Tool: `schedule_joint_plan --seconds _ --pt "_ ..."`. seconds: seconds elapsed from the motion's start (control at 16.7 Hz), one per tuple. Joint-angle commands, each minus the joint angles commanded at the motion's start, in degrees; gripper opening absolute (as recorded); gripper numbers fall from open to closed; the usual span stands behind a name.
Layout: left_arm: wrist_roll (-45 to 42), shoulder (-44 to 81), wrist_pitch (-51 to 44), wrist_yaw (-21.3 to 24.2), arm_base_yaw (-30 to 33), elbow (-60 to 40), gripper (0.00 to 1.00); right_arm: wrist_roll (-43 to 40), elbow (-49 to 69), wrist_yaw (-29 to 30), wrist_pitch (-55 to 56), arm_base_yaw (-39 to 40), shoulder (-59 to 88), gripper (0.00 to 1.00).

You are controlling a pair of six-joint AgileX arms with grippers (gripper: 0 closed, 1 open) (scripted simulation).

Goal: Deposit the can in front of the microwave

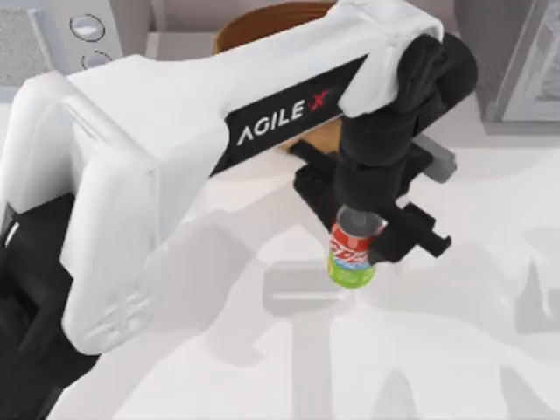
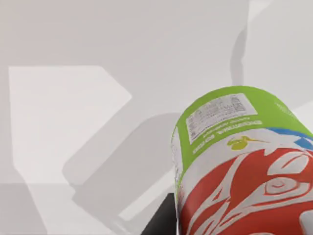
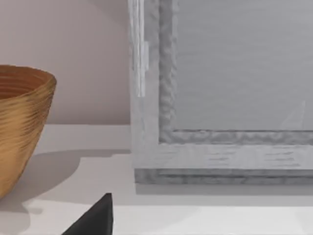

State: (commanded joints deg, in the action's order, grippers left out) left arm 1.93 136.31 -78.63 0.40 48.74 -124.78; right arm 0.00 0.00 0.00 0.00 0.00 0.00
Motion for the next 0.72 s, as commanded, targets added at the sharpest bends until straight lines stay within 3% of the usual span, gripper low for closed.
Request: schedule_joint_plan --seconds 0.42,0.72 --pt "-0.63 -0.34 -0.92 0.23 -0.82 -1.04 0.0 0.0 0.0 0.0 0.0 0.0 0.0 1.0" --pt "-6.6 -4.72 3.34 2.55 -13.31 2.27 0.0 0.0 0.0 0.0 0.0 0.0 0.0 1.0"
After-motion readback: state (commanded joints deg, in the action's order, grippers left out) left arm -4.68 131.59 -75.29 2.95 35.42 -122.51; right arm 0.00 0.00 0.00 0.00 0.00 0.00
